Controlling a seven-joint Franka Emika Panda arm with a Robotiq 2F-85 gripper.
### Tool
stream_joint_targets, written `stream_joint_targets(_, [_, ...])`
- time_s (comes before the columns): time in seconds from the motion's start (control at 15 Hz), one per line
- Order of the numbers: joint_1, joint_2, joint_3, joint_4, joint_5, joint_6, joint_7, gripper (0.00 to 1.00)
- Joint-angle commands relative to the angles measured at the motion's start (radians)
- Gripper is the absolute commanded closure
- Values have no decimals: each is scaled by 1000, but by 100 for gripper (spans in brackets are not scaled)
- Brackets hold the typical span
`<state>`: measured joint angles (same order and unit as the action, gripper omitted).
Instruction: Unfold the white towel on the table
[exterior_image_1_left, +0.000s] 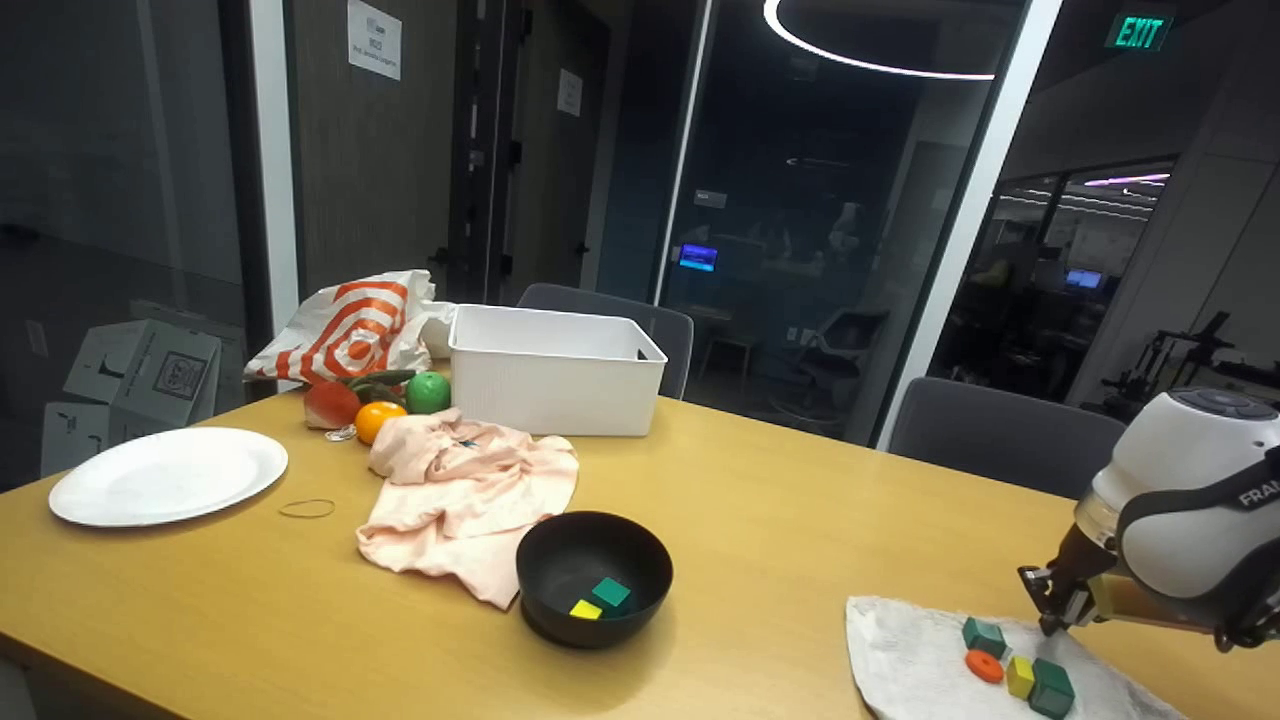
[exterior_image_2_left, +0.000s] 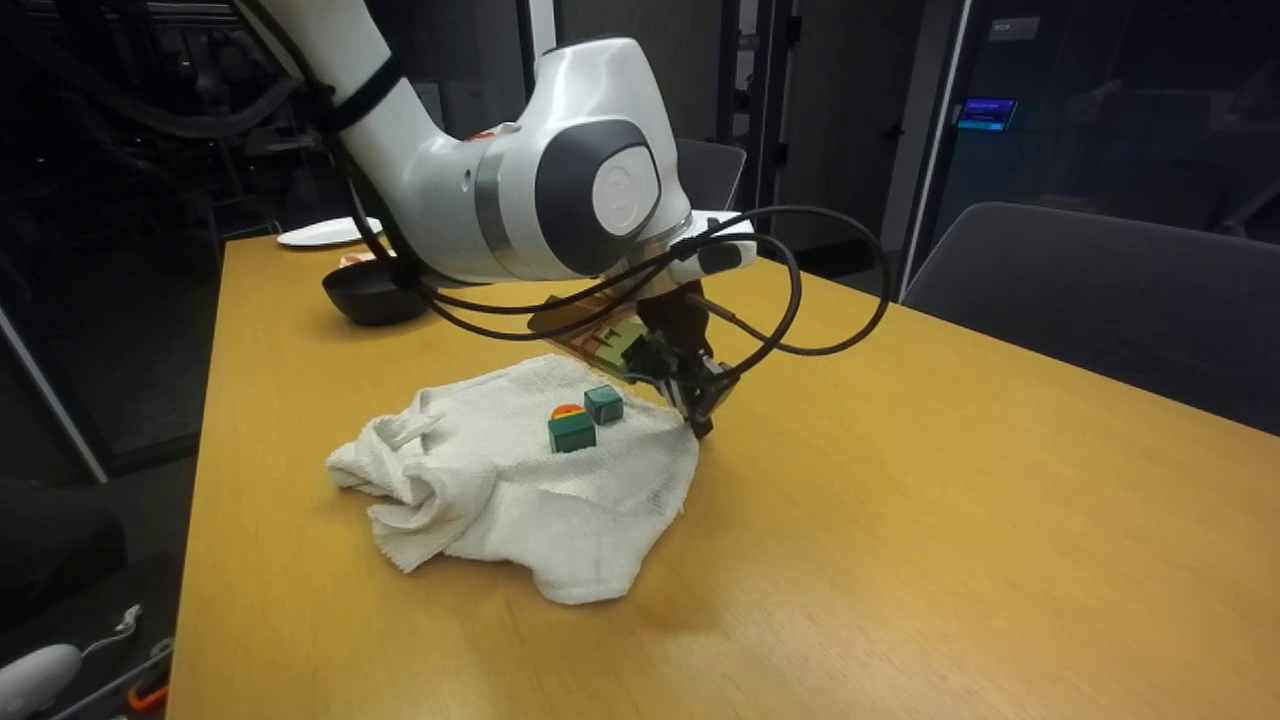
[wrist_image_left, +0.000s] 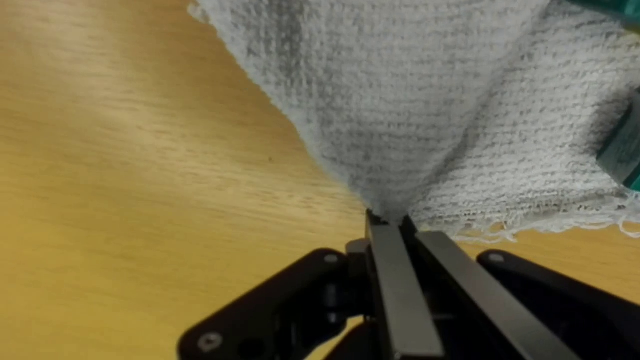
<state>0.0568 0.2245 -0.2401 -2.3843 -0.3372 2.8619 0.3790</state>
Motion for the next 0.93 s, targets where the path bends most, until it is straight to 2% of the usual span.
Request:
stream_joint_targets(0.0, [38,47,-34,61,-56,25,63,95])
stream_joint_targets(0.13, [55,67,-54,84,-80,49,81,94])
stream_joint_targets(0.47, [155,141,-179,184,-271,89,225,94])
stream_joint_targets(0.67, [185,178,-205,227,-307,103,265,94])
stream_joint_targets(0.87, [275,221,-306,286,-425,131,372,94])
